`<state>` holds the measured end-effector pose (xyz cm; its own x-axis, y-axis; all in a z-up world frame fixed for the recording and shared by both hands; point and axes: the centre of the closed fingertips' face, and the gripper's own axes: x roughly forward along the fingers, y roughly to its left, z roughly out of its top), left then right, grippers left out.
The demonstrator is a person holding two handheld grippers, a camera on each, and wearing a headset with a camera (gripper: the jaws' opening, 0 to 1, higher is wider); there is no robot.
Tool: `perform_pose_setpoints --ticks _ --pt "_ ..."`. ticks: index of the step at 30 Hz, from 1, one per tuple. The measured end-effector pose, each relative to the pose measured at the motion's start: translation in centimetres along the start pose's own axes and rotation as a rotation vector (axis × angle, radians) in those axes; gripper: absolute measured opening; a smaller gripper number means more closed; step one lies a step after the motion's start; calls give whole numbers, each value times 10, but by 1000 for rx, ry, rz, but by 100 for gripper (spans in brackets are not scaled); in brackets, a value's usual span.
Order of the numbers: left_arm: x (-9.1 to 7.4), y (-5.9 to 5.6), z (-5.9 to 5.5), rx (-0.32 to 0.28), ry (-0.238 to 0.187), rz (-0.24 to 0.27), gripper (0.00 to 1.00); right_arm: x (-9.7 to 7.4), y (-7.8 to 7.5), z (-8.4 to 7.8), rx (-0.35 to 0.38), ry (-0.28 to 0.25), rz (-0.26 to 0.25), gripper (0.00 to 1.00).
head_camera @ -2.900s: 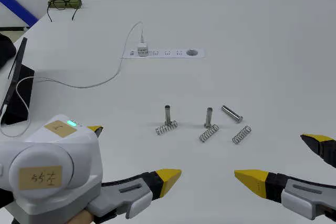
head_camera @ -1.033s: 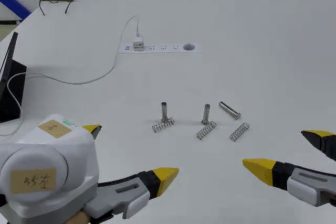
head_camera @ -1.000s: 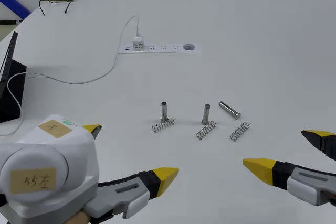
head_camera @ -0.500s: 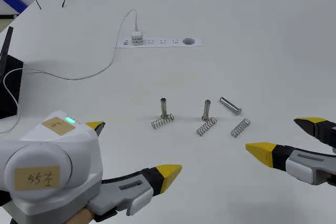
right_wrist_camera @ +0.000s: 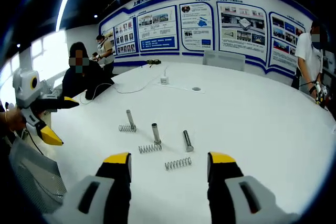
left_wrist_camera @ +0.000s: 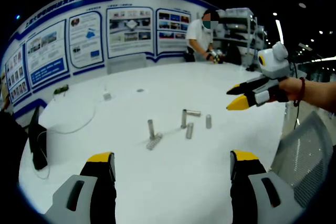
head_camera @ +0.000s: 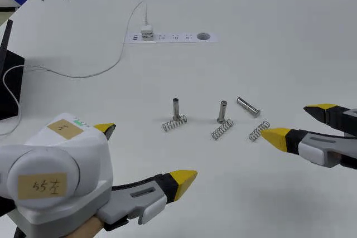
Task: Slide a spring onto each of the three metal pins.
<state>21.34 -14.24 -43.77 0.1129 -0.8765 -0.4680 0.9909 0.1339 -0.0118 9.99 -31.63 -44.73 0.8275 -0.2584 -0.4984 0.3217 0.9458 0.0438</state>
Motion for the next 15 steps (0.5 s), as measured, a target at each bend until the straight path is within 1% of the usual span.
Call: perform_pose_setpoints --ticks 3,7,15 --pt "1 0 0 -4 -1 -1 92 8 0 3 -5 -2 9 58" --pt "3 0 -1 -5 -1 -2 92 16 -2 3 -15 11 16 57" --pt "5 0 -4 -12 1 -2 92 31 -9 7 -29 29 23 52"
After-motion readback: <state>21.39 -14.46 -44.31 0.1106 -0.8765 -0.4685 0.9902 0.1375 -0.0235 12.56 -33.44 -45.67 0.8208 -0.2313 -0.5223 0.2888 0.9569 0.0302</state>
